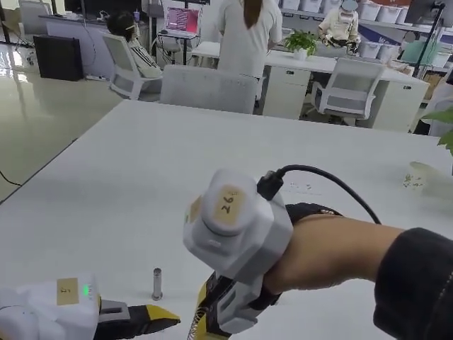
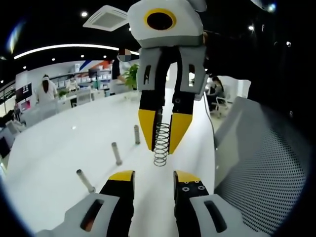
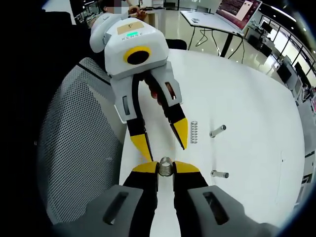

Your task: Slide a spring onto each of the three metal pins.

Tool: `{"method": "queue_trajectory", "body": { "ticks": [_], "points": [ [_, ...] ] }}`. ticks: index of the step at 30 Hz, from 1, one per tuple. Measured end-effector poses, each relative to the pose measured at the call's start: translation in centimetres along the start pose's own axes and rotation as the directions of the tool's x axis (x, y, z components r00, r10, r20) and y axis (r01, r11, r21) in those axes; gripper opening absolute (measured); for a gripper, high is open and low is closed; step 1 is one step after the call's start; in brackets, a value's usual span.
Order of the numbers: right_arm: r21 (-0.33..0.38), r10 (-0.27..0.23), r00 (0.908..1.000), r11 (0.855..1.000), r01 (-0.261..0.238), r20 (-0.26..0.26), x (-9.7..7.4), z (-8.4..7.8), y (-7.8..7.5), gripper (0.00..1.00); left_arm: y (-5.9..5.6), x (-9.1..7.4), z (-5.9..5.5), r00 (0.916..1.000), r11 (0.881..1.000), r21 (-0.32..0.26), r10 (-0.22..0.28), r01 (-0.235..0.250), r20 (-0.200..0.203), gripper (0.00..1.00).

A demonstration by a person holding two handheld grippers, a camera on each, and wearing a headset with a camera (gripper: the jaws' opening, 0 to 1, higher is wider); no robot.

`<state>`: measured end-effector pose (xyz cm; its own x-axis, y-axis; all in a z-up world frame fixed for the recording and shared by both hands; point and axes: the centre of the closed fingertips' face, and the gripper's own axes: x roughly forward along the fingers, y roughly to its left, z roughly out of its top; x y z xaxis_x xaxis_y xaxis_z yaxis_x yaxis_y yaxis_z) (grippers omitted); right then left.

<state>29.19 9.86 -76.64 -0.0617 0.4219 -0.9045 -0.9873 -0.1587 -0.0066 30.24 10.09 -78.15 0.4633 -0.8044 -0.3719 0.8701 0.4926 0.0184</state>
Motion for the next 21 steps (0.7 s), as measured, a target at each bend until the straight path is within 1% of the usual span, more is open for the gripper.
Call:
{"method": "queue_trajectory", "body": {
  "ticks": [10, 16, 21],
  "points": [
    [0.006, -0.005, 1.0000, 1.000, 0.005, -0.007, -0.1, -0.3, -0.1, 0.08, 1.5, -1.5, -0.6, 0.9977, 0.997, -0.039, 0.067, -0.067, 0.006, 0.33],
    [0.007, -0.012, 0.9998, 1.000, 0.012, -0.013, -0.3, -0.6, -0.3, 0.08, 2.5, -2.4, -0.9, 0.9939, 0.992, -0.054, 0.110, -0.110, 0.006, 0.36],
    [0.011, -0.018, 0.9997, 1.000, 0.018, -0.016, -0.4, -0.8, -0.5, 0.08, 3.1, -3.0, -1.3, 0.9902, 0.988, -0.066, 0.139, -0.139, 0.003, 0.39]
  ]
}}
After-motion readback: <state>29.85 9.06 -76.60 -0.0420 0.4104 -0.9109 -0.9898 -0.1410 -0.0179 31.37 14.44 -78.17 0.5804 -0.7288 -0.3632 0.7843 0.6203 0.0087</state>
